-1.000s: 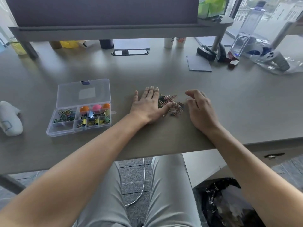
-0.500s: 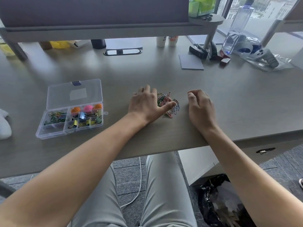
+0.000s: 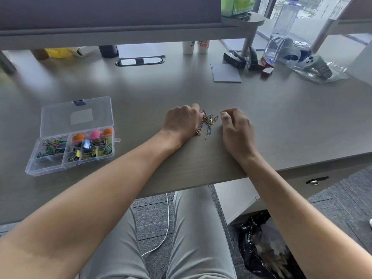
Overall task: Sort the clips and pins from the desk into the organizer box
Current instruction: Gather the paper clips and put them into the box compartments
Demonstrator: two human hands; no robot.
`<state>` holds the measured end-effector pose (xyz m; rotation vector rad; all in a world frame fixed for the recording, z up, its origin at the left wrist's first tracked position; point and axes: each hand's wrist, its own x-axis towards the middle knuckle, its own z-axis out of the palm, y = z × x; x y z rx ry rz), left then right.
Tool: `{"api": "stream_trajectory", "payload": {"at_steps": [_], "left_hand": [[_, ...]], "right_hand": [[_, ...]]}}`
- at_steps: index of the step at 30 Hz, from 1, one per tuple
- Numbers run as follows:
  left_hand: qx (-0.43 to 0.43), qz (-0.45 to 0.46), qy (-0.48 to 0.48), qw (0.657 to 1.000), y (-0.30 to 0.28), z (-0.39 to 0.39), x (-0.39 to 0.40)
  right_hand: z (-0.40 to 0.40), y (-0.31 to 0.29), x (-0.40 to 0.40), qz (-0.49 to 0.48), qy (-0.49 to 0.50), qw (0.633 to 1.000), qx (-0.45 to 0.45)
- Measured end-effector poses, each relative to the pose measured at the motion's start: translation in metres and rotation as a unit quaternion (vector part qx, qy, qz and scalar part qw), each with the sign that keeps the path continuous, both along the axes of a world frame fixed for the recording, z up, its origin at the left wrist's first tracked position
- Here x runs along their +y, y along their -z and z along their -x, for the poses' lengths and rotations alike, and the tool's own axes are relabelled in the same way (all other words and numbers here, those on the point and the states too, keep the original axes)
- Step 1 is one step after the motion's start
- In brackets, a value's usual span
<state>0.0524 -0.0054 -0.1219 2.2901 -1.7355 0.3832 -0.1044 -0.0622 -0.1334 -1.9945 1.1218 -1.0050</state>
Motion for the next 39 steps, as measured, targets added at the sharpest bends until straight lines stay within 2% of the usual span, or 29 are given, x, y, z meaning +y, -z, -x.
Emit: {"api": "stream_trajectory", "payload": {"at_steps": [5, 14, 17, 21, 27, 30, 35, 39], "left_hand": [[0.022, 0.018, 0.0, 1.0, -0.005, -0.003, 0.005], [0.091, 0.039, -0.023, 0.995, -0.009, -0.012, 0.012], [0.108, 0.04, -0.027, 0.993, -0.011, -0.015, 0.012], [0.172, 0.059, -0.047, 0.982, -0.01, -0.028, 0.013], [0.263, 0.097, -0.088, 0.956, -0.01, -0.053, 0.019], [0.265, 0.095, -0.102, 0.954, -0.013, -0.059, 0.023], [0.276, 0.105, -0.104, 0.95, -0.013, -0.068, 0.029], [0.275, 0.11, -0.102, 0.95, -0.011, -0.069, 0.03]], "right_hand": [[-0.002, 0.0, -0.003, 0.01, 0.002, 0.999, 0.037], [-0.001, -0.005, -0.007, 0.047, 0.013, 0.984, 0.172], [-0.008, -0.006, -0.009, 0.063, 0.013, 0.969, 0.238], [-0.021, -0.007, -0.012, 0.108, 0.0, 0.94, 0.323], [-0.043, -0.007, -0.007, 0.175, -0.058, 0.925, 0.332], [-0.05, -0.006, -0.003, 0.193, -0.065, 0.918, 0.341], [-0.059, -0.01, -0.001, 0.183, -0.012, 0.912, 0.367], [-0.067, -0.009, 0.004, 0.23, -0.039, 0.899, 0.37]]}}
